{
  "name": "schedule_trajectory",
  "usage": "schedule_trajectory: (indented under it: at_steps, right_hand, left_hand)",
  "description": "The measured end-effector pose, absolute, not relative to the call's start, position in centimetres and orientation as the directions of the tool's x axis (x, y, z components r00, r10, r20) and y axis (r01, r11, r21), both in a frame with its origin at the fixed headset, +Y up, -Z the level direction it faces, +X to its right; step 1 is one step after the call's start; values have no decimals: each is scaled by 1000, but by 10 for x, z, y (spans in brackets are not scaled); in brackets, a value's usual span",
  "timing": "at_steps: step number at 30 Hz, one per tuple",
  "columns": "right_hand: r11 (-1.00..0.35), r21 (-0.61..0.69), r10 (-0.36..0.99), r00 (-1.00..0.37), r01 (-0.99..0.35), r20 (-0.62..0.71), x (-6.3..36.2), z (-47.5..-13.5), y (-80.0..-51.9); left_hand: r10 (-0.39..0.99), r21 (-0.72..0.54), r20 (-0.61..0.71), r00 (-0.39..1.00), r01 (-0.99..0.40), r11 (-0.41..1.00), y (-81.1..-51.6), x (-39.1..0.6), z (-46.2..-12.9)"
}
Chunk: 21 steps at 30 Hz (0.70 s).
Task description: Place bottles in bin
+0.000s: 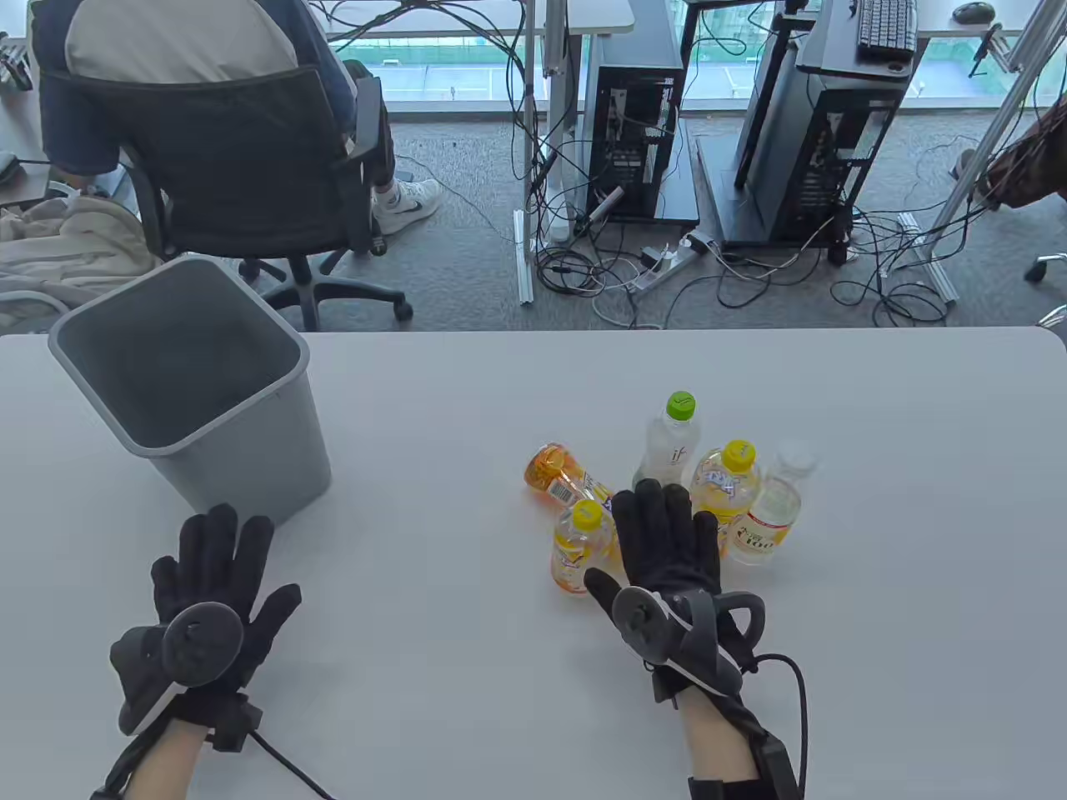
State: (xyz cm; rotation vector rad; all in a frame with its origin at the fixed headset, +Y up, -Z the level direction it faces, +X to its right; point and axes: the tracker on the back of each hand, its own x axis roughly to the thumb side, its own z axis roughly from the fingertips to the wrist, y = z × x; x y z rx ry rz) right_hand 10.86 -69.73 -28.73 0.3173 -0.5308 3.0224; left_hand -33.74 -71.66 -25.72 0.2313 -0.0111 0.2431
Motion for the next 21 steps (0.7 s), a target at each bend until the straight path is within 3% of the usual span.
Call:
schedule_trajectory:
  at_steps: [15,21]
  right_hand:
    - [-931,-348,41,-977,-113,207,111,-285,-689]
    - [-906,-394,76,-976,-153,204,104,-290,-662]
  left_hand:
    - [305,236,9,952,-299,925,-712,-349,-256]
    - [344,235,-22,939,-330,914,-711,-357,-254]
